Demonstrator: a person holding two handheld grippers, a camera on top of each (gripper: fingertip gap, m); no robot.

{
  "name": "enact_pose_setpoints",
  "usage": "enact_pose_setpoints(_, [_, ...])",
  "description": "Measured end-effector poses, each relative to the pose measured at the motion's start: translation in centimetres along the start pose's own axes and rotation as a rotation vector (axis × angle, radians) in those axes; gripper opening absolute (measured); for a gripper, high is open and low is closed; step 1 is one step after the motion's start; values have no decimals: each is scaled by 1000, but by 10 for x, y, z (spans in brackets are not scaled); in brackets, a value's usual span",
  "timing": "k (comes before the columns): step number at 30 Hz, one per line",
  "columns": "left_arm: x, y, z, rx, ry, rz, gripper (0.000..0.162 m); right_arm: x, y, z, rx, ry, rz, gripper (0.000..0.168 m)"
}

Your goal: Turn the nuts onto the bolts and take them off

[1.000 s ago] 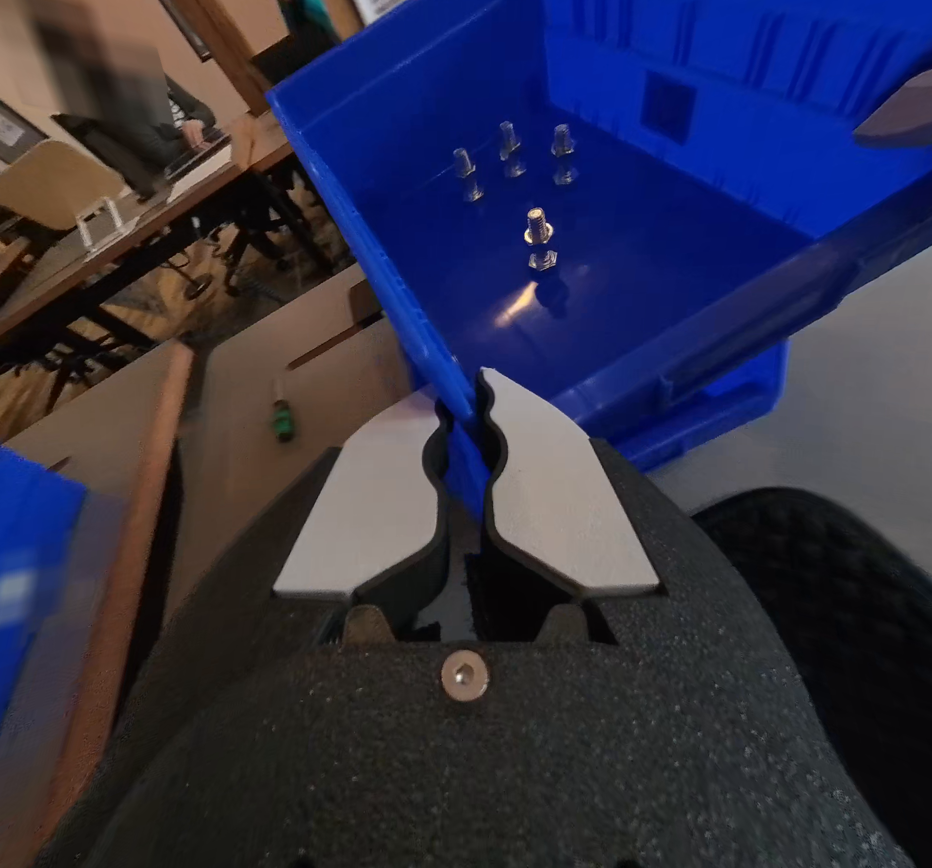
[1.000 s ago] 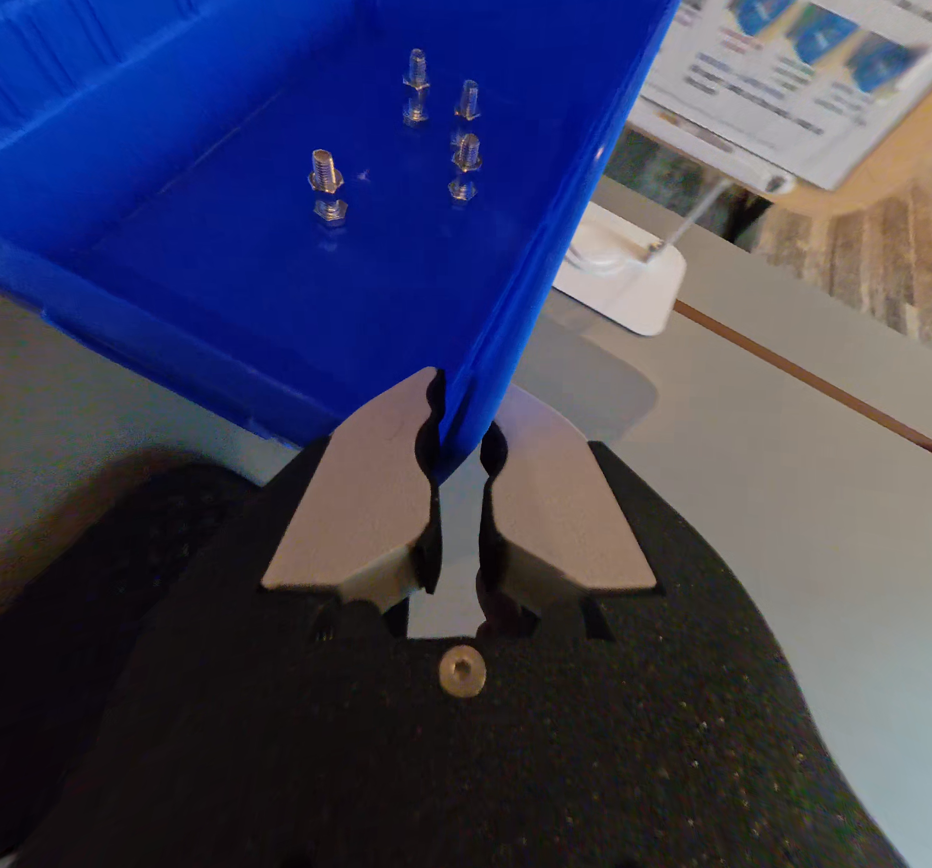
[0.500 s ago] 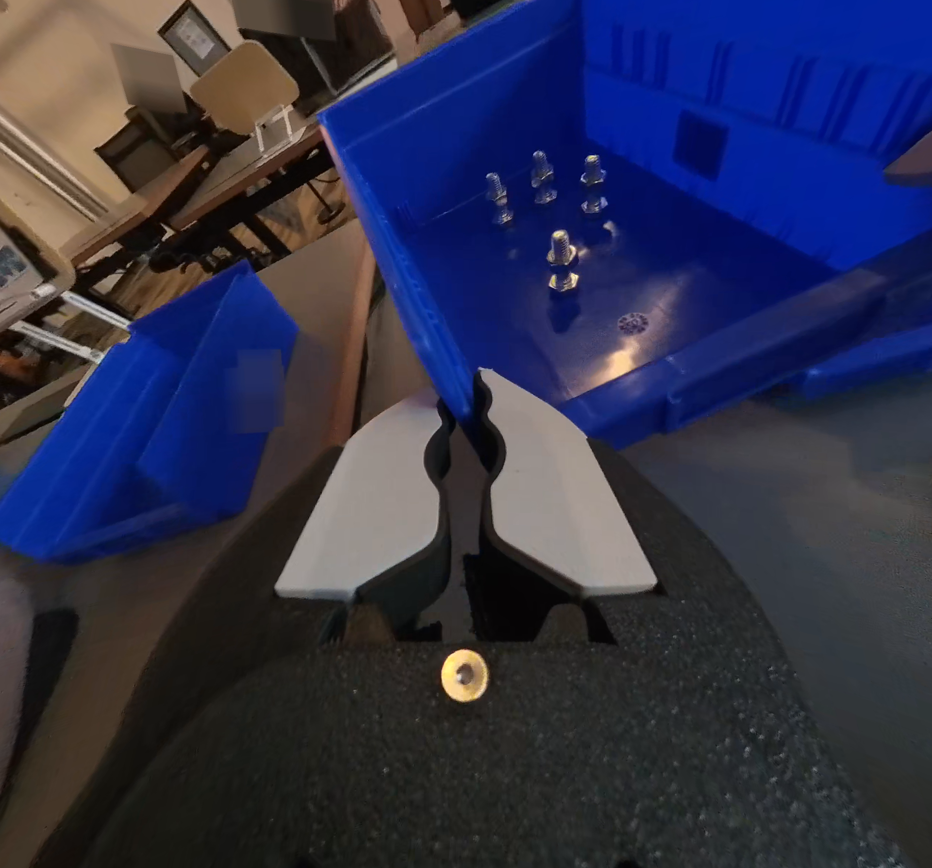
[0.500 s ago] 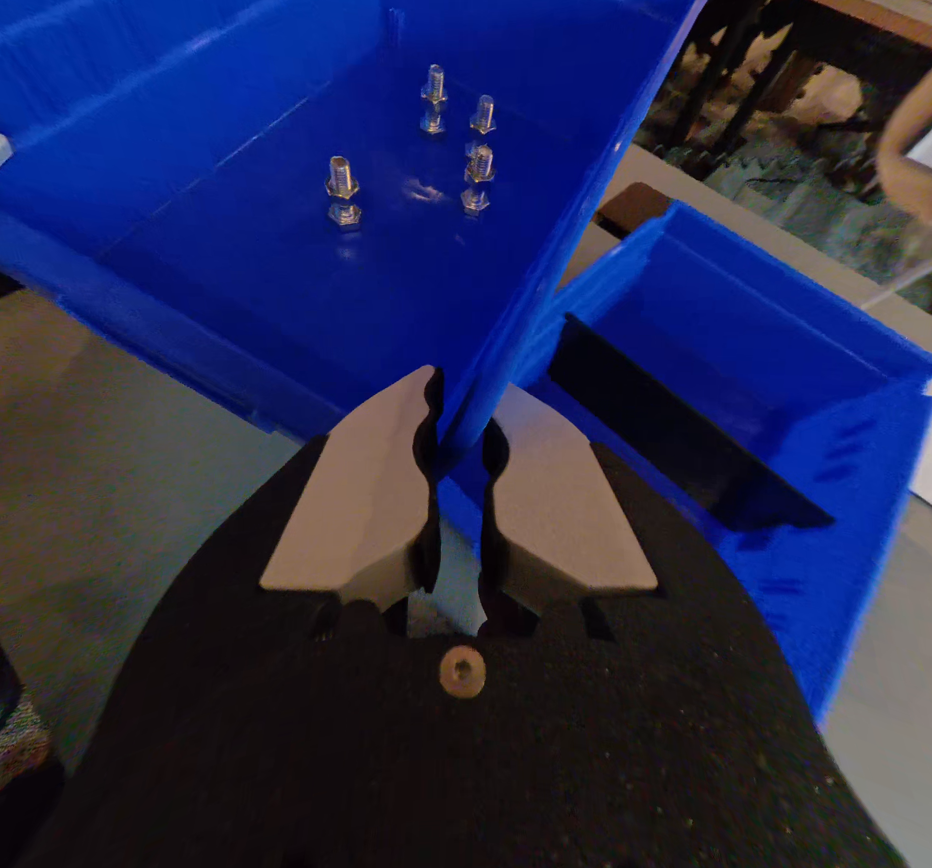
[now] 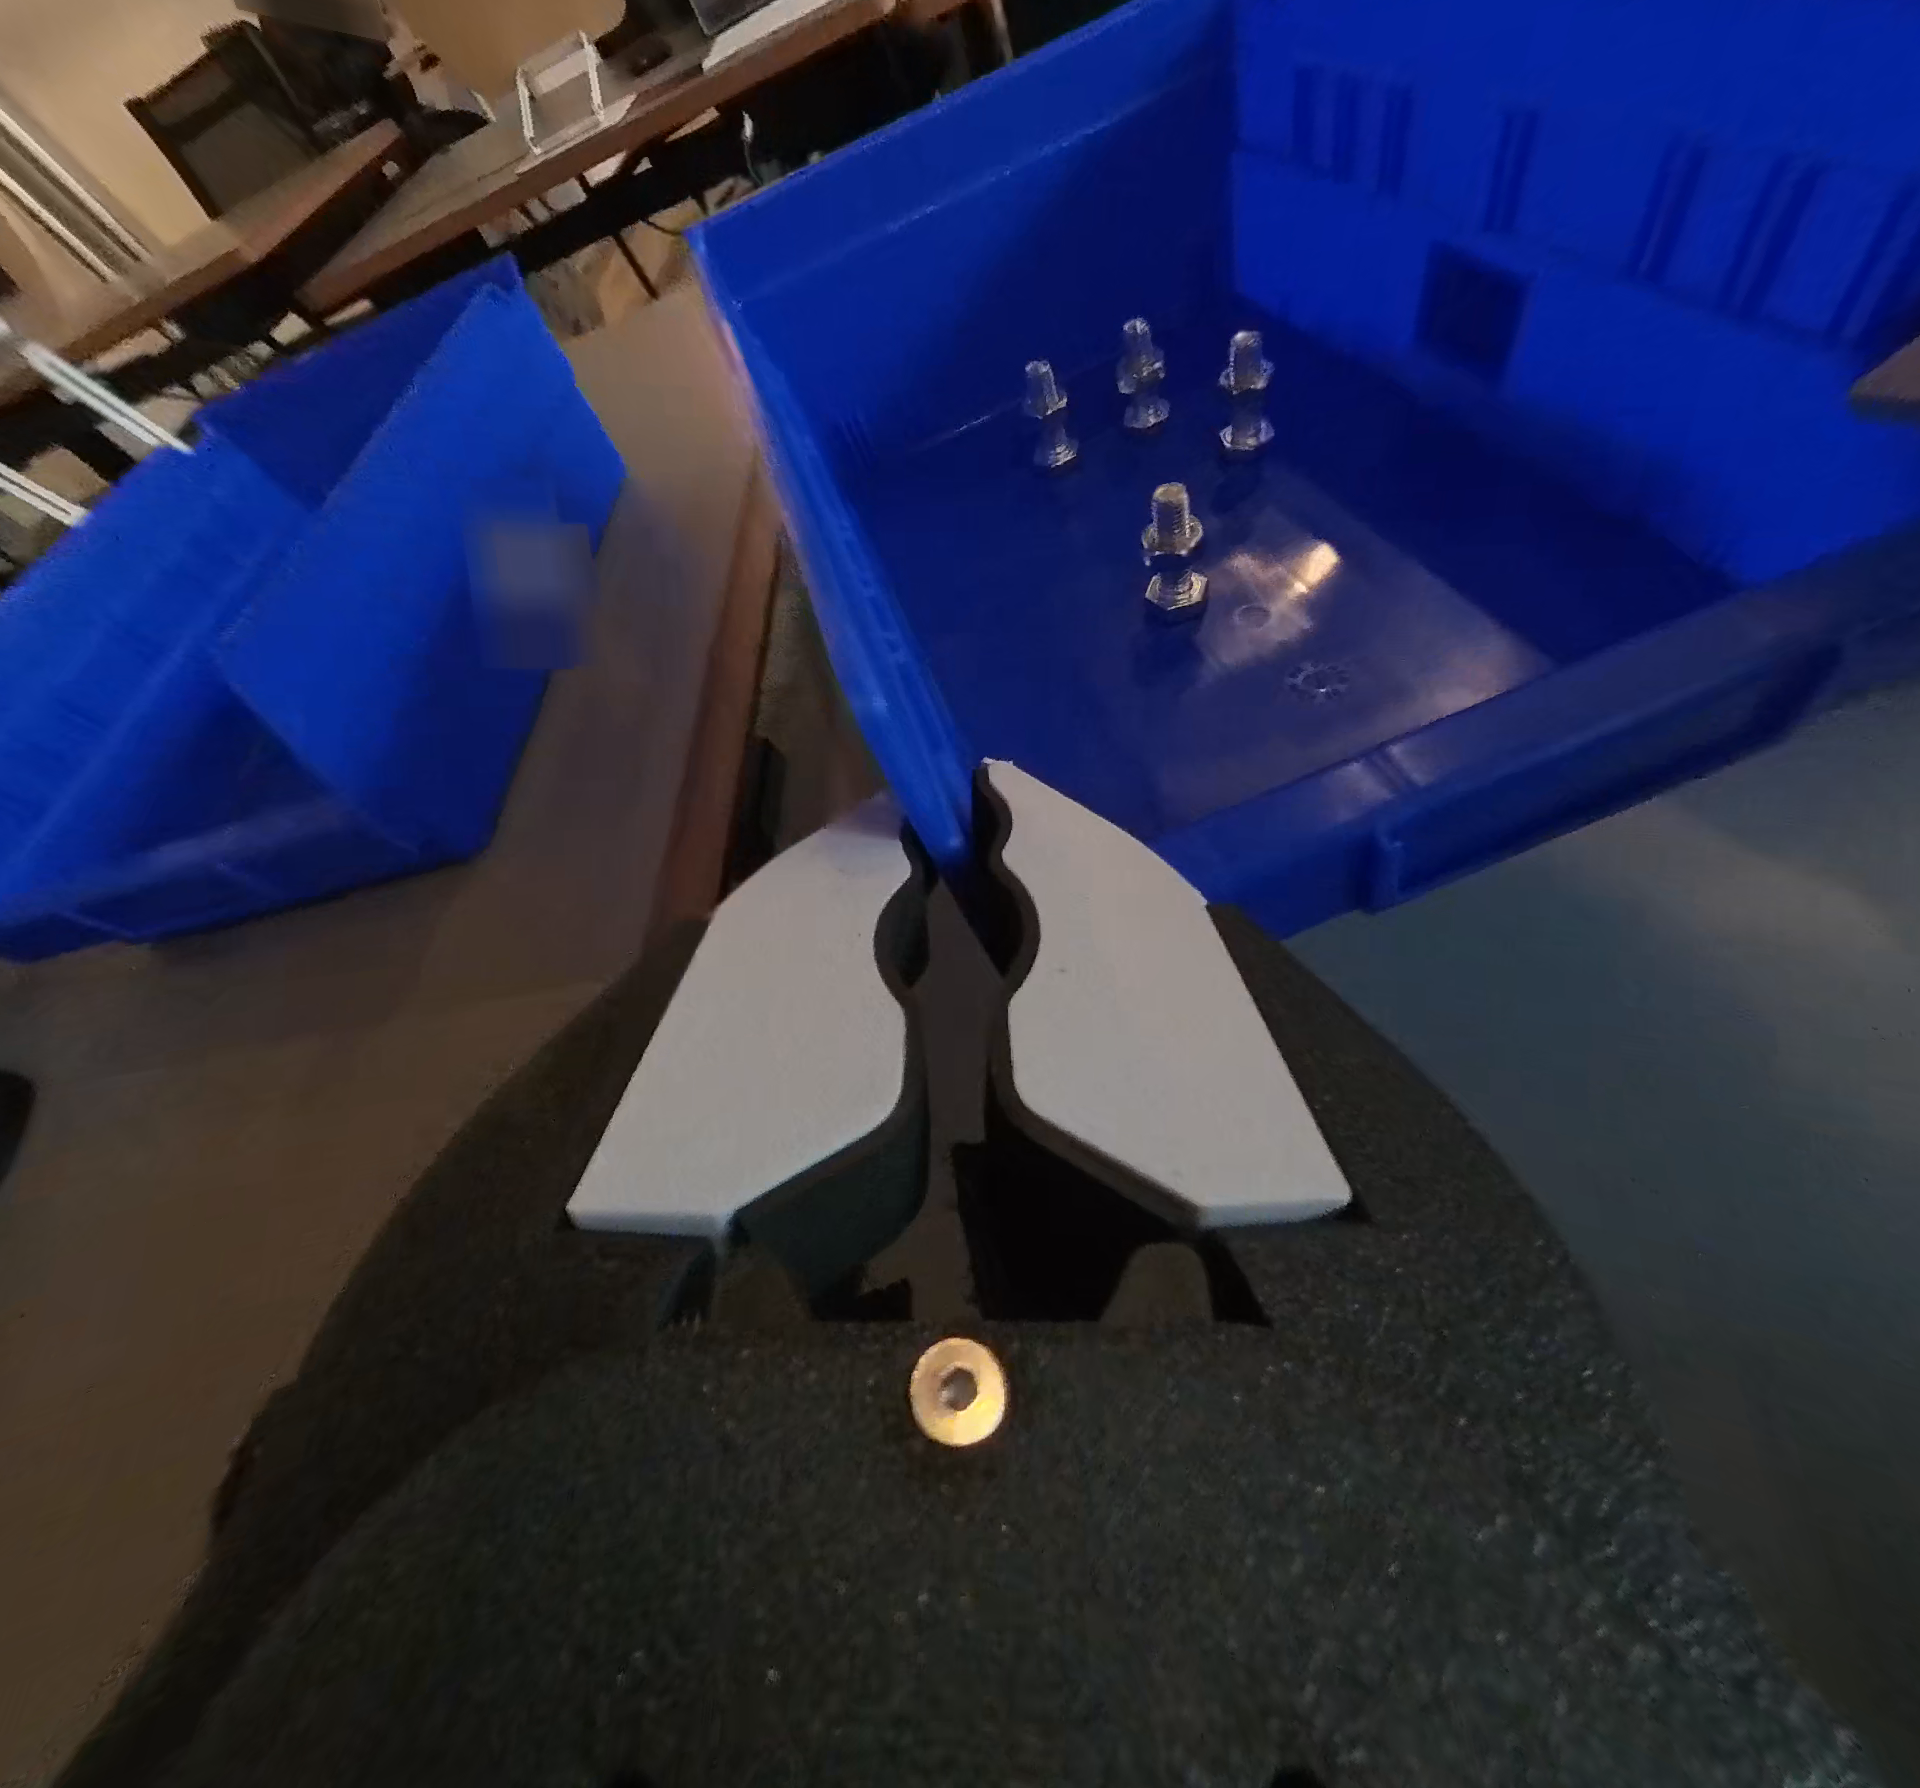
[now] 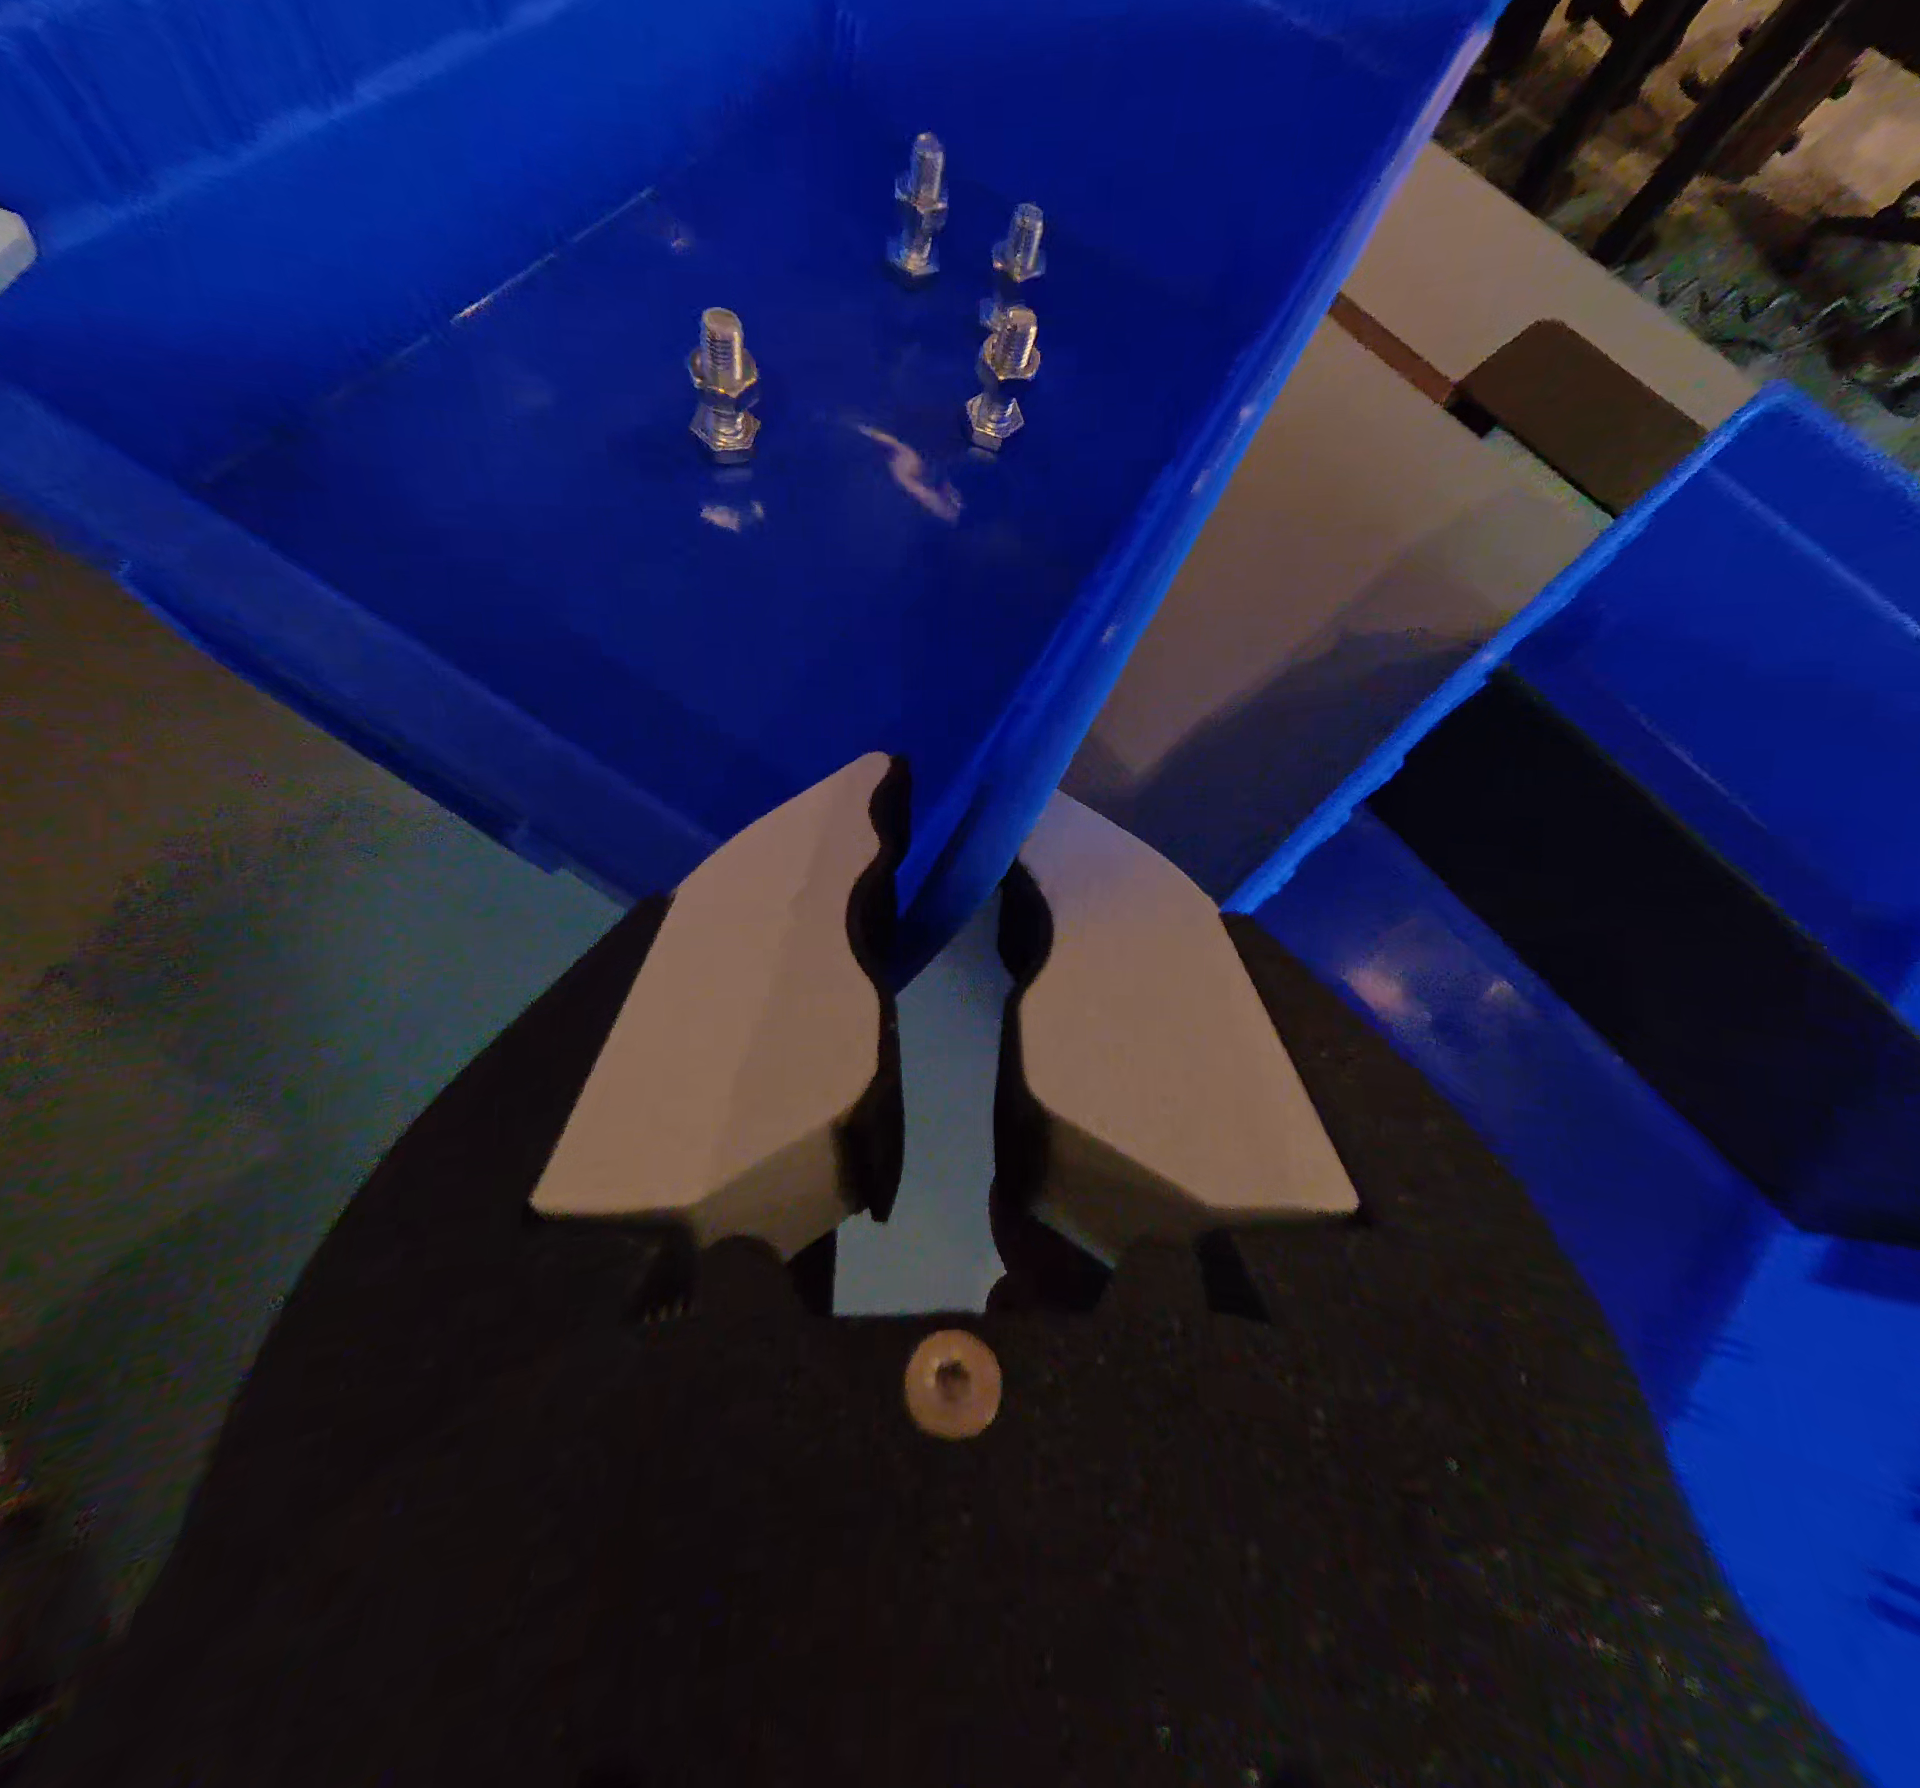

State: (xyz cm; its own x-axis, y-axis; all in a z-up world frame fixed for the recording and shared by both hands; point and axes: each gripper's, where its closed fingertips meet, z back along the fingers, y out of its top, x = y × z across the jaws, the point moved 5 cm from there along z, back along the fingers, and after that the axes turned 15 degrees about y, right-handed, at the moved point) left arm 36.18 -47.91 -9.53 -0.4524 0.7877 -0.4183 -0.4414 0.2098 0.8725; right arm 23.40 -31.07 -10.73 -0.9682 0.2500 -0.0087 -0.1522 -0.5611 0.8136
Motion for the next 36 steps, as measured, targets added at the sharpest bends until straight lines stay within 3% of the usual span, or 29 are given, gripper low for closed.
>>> enact_pose_setpoints(11, [5,-50,-25,-35,-48,73,4,-22,-35,-28,-74,-40,57,19])
enact_pose_setpoints(21, [-5,-55,-39,-41,-64,76,3,-40,-43,-37,-92,-54,143,26])
enact_pose_setpoints(27, [-5,-55,-43,-63,-53,86,5,-40,-42,-36,-55,-9,86,29])
enact_pose_setpoints(33, [-11,-57,-51,-101,45,7,16,-56,-37,-30,-4,54,113,46])
enact_pose_setpoints(36, [-24,-44,-44,-44,109,38,52,-55,-29,-15,62,76,73,62])
